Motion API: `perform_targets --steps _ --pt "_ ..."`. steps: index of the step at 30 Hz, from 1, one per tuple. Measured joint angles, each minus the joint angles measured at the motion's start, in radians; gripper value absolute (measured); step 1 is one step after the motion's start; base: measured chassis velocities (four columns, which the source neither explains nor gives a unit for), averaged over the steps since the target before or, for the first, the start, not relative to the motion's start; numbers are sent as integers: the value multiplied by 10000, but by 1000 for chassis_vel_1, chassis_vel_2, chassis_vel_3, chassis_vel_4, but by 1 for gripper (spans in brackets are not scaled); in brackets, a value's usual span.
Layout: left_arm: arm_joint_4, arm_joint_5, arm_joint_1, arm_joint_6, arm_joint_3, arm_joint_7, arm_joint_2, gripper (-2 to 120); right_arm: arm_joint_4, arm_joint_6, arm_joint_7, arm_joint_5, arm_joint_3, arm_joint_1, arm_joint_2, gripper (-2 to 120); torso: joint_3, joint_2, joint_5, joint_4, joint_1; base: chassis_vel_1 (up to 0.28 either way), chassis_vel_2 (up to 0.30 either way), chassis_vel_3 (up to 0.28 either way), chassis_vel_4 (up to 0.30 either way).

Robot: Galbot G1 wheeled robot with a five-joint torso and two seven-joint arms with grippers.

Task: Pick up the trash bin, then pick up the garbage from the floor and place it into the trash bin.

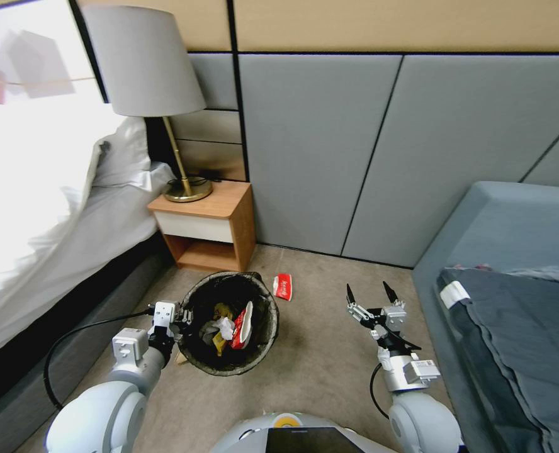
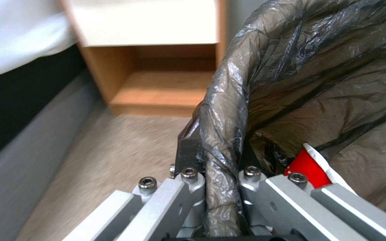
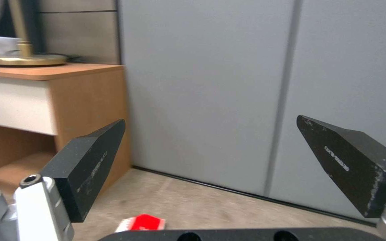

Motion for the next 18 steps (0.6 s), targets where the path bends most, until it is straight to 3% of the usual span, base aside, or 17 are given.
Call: perform_targets --steps 18 --pt "0 41 19 -88 32 -19 -16 1 -134 -111 168 75 1 -14 22 100 0 0 0 1 0 63 62 64 59"
